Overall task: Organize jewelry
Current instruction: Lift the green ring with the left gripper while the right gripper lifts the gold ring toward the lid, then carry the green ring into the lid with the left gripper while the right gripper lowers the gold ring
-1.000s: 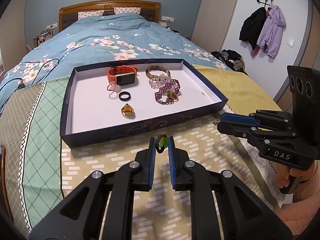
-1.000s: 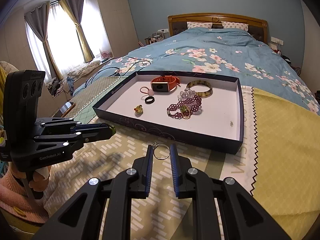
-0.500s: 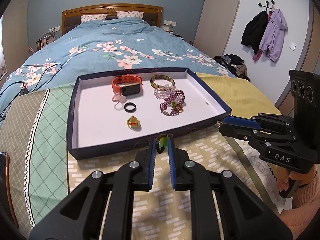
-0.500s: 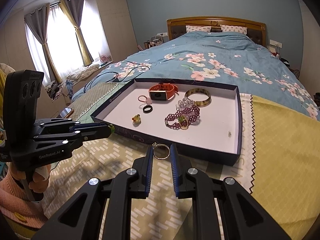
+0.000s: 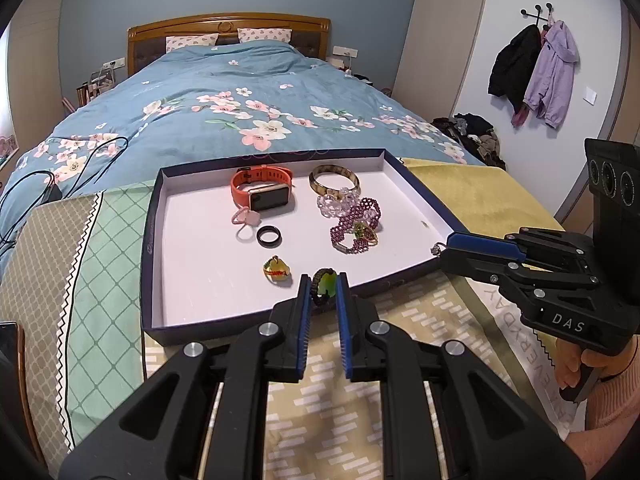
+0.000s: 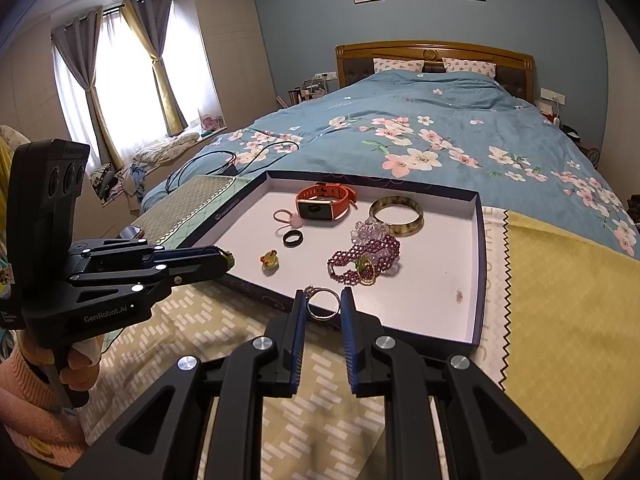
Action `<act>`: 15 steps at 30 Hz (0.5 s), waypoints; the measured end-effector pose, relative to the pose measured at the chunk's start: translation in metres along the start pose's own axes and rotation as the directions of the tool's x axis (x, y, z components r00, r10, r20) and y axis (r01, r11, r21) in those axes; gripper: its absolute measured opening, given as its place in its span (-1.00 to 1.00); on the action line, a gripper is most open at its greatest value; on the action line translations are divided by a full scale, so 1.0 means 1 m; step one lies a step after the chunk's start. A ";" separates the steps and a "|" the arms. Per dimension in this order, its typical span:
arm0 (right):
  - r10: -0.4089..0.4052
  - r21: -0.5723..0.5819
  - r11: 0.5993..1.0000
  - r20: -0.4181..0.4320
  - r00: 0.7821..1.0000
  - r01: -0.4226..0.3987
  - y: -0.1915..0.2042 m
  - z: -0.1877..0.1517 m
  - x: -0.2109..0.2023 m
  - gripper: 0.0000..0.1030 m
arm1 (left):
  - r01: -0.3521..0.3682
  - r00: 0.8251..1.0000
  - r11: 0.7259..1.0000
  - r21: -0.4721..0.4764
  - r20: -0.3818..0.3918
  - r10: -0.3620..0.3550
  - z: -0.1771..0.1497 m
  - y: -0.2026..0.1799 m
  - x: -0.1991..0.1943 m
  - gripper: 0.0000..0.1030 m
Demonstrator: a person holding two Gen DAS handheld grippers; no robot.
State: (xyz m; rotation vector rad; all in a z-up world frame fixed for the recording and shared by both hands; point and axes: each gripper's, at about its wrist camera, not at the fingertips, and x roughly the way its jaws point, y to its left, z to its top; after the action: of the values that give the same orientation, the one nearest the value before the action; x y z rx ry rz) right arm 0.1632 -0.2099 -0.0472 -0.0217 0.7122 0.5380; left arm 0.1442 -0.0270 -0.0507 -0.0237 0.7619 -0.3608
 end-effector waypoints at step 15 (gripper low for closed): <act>-0.004 0.011 1.000 0.001 1.000 0.003 -0.009 0.013 0.013 -0.70 | -0.019 1.000 1.000 -0.011 -0.014 0.019 0.008 0.005 0.015 -0.75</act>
State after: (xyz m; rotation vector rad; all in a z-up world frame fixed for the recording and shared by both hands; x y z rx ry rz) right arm 0.1841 -0.2092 -0.0471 -0.0123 0.7140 0.5307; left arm 0.1612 -0.0281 -0.0553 -0.0242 0.7779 -0.3393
